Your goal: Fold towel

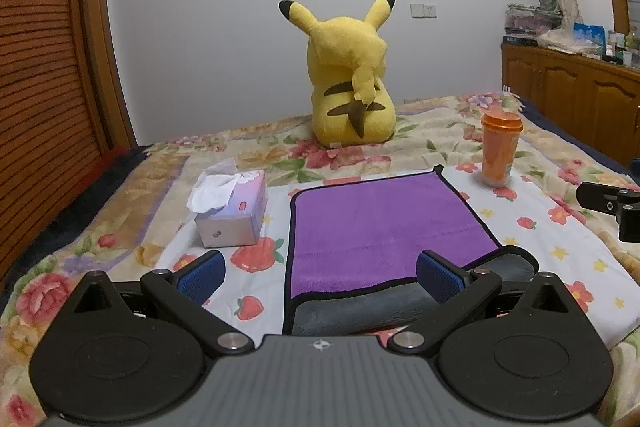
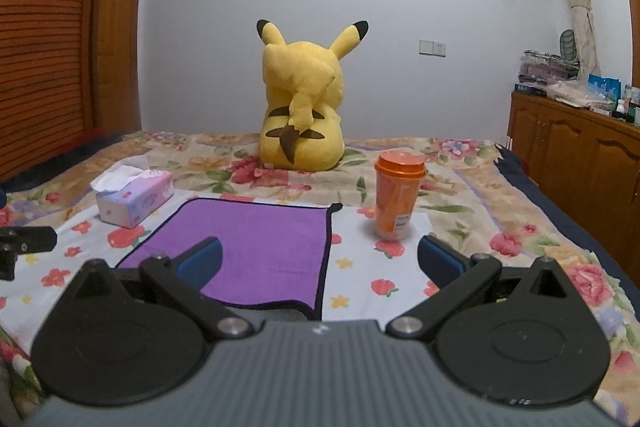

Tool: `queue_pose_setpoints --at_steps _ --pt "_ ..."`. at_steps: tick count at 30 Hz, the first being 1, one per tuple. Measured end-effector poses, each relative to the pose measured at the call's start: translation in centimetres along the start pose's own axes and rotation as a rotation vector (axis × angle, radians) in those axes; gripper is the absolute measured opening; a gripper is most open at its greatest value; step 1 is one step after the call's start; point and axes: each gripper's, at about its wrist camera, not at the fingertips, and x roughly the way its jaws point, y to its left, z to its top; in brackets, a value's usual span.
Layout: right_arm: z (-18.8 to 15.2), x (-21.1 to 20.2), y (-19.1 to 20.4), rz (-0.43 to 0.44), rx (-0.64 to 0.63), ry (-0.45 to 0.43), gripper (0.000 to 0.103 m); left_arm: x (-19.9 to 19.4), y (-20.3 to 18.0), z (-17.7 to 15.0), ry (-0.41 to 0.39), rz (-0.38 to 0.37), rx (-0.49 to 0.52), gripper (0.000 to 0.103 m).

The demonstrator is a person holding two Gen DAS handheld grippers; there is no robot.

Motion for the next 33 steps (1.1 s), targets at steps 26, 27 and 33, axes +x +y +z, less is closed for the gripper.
queue_pose_setpoints --at_steps 26,27,33 --pt "0.4 6.7 0.4 0.149 -0.037 0.120 0.103 9.3 2.8 -0.1 0.201 -0.046 0.056 0.103" --pt "0.4 7.0 0.3 0.156 -0.038 0.122 0.103 9.7 2.8 -0.3 0.209 -0.049 0.062 0.103" --pt "0.3 8.3 0.0 0.191 -0.027 0.136 0.103 12.4 3.0 -1.1 0.280 -0.077 0.073 0.096"
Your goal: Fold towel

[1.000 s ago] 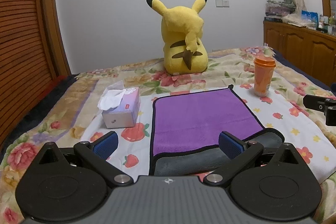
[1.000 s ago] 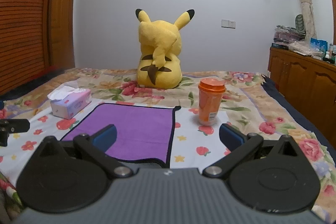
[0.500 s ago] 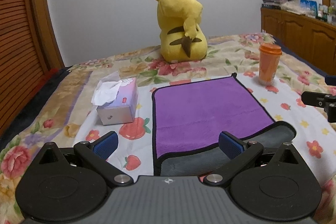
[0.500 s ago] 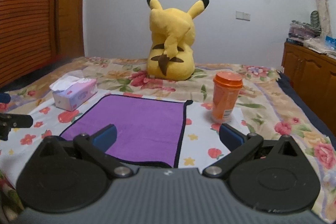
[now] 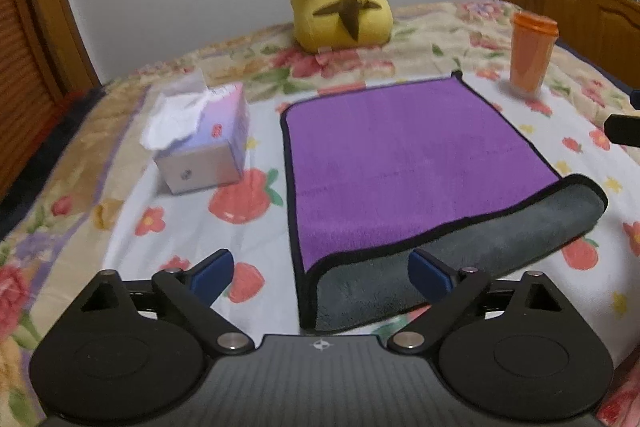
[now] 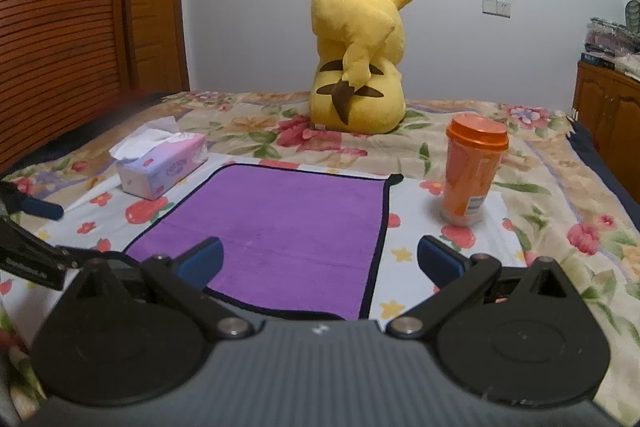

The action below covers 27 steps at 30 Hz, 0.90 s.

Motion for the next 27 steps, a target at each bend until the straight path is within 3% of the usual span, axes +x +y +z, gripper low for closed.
queue_pose_setpoints --at_steps 7,11,14,16,19,23,27 --pt "-0.3 1.3 -0.3 0.014 0.005 0.042 0.103 2.4 1.0 0.1 0.072 -0.065 -0.053 0.093" --pt "-0.6 1.8 -0.4 0.044 0.029 0.067 0.102 3.7 1.6 0.0 0.108 -0.079 -0.065 0.086" --pt "-0.9 2.2 -0.3 0.051 0.024 0.086 0.091 4.3 1.9 -0.1 0.121 -0.086 -0.066 0.080" --pt "-1.1 2.6 -0.4 0.053 0.024 0.106 0.090 4.6 2.1 -0.2 0.125 -0.095 -0.068 0.077" --pt "-1.5 3.3 -0.4 0.052 0.023 0.144 0.090 4.8 2.1 -0.2 0.130 -0.112 -0.075 0.069" --pt "-2.1 4.4 -0.5 0.048 0.021 0.208 0.090 4.6 1.7 -0.4 0.138 -0.147 -0.072 0.050" --pt "-2.7 5.1 -0.9 0.049 0.040 0.271 0.090 4.3 1.5 -0.4 0.138 -0.152 -0.066 0.045"
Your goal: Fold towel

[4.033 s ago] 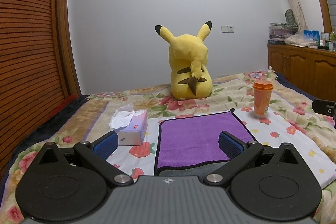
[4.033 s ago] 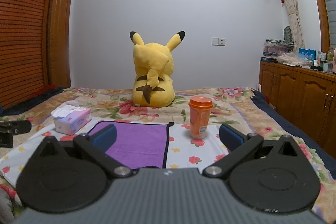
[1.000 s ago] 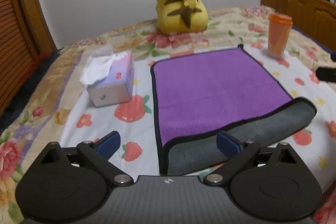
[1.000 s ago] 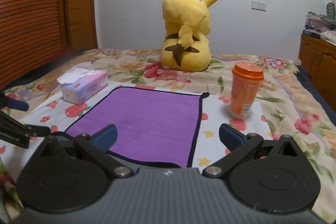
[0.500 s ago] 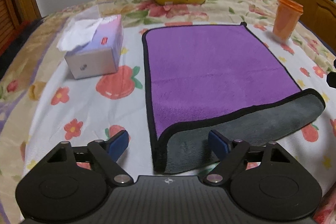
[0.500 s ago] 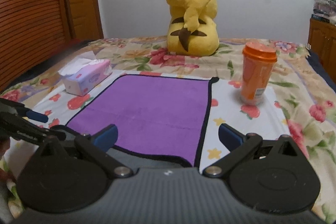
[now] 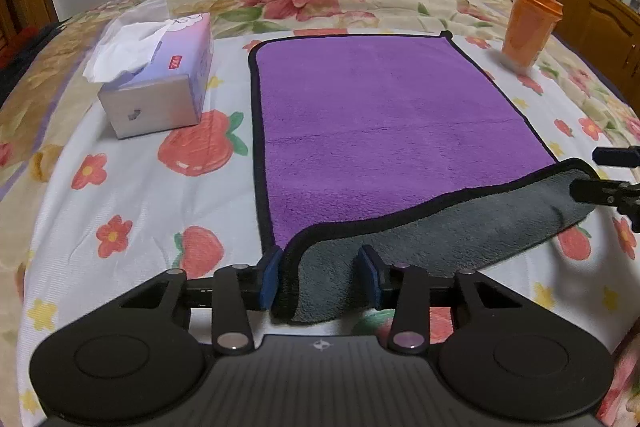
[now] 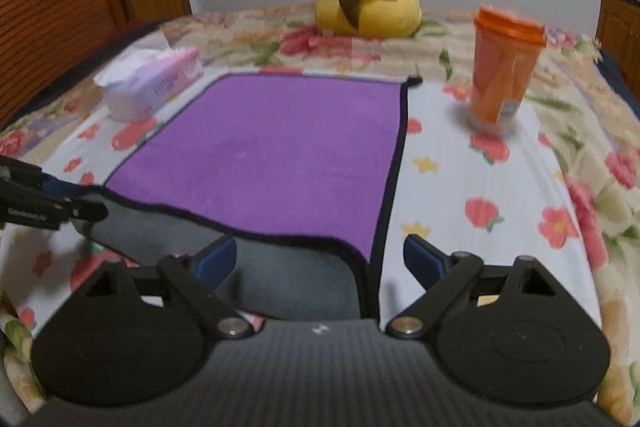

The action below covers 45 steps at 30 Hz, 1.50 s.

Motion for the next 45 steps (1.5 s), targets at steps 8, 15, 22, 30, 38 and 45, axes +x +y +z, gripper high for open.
queue_pose_setpoints --at_steps 8,15,22,30,38,45 --pt "-0.5 0.8 -0.7 0.041 0.043 0.068 0.087 0.0 0.0 -0.2 0.009 0.002 0.000 0.038" --pt "-0.4 1.2 -1.0 0.073 0.062 0.095 0.077 0.1 -0.1 -0.3 0.016 0.005 0.007 0.038" --pt "-0.2 1.6 -1.8 0.097 0.083 0.105 0.054 0.1 0.1 -0.3 0.021 -0.018 -0.011 0.024" --pt "-0.2 1.8 -2.1 0.075 0.070 0.129 0.022 -0.2 -0.3 -0.4 0.007 -0.014 0.007 0.010" --pt "-0.1 1.6 -2.0 0.076 0.048 0.113 0.005 -0.9 -0.3 -0.2 -0.034 -0.016 0.006 0.009" --pt "0.4 0.8 -2.0 0.077 0.048 0.060 0.004 -2.1 -0.5 0.3 -0.093 -0.016 0.003 0.009"
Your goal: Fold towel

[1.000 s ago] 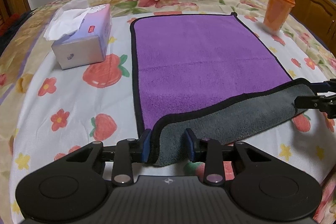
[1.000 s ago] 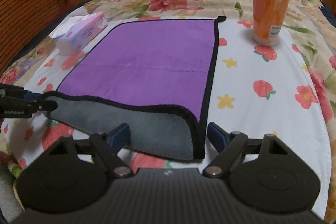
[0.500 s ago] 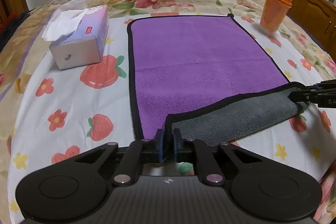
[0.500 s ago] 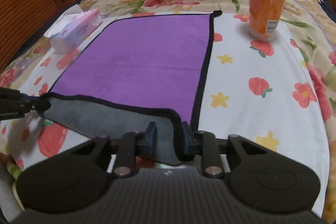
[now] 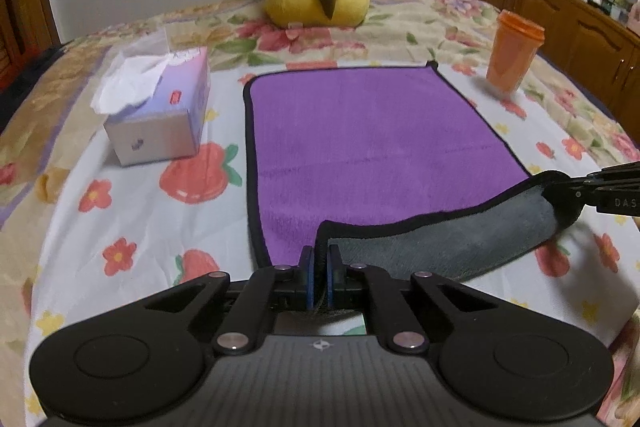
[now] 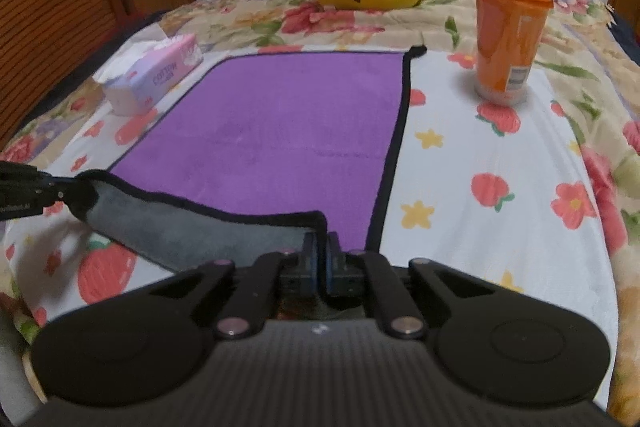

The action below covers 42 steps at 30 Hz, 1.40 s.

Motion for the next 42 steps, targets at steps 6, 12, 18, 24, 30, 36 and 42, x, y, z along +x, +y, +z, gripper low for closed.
queue_pose_setpoints --at_steps 6,12,18,24,30,36,42 --pt "0.7 -0.8 0.2 0.013 -0.004 -0.051 0.004 -1.1 0.1 0.6 -0.052 -0.007 -0.017 0.009" --pt "1.2 -1.5 0.1 0.020 -0.001 -0.092 0.004 -1.9 0.1 1.0 -0.103 -0.021 -0.027 0.008" --pt "1.6 -2.0 0.1 0.028 0.002 -0.127 0.004 -2.4 -0.1 1.5 -0.140 -0.016 -0.030 0.008" --pt "2.1 -2.4 -0.1 0.040 0.006 -0.157 0.004 -2.5 0.2 1.8 -0.153 -0.011 -0.042 0.008" --pt "2.6 -2.6 0.1 0.044 -0.011 -0.180 0.004 -2.3 0.3 2.3 -0.168 -0.013 -0.048 0.008" --pt "3.1 -2.1 0.1 0.040 -0.030 -0.187 0.004 -1.7 0.5 2.8 -0.171 -0.009 -0.047 0.008" --pt "3.4 -1.4 0.0 0.032 -0.047 -0.187 0.004 -1.2 0.7 3.6 -0.185 -0.013 -0.046 0.008"
